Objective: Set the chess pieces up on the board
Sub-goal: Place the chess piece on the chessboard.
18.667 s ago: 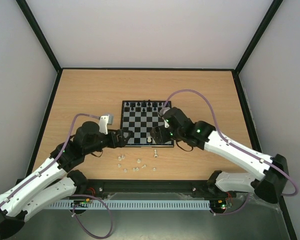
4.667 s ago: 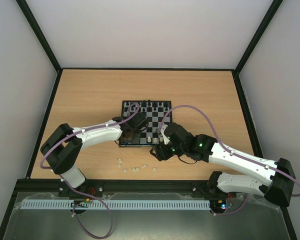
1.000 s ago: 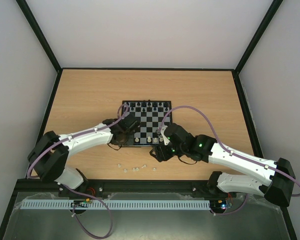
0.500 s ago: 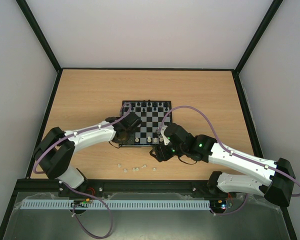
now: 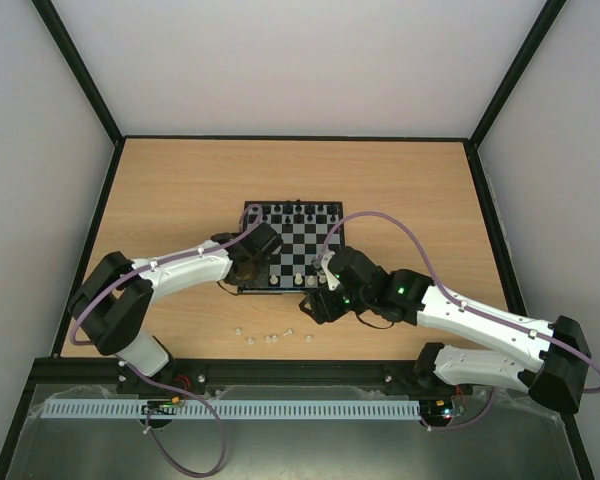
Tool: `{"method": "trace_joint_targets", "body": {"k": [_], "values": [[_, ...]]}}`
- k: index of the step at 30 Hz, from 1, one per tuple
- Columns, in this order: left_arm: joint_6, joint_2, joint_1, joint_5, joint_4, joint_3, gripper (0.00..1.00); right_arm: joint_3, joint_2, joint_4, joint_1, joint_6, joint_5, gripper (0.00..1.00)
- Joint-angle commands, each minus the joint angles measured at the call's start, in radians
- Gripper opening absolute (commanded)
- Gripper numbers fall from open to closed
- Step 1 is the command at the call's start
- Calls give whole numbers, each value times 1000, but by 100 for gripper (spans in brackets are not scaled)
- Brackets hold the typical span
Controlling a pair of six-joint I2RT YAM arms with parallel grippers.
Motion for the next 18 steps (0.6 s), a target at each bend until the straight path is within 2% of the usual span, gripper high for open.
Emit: {"method": "trace_joint_targets", "body": {"k": [1,9,18], "values": [[9,-1,6,-10,-12,-3,8,-14,-2,-8,-3,-6,-8,69],[8,-24,6,-11,-20,-14,21,-13,6,-7,-3,-7,-9,69],[5,-50,6,-28,-37,-10,26,-13,14,-8,-3,-6,-7,69]]}}
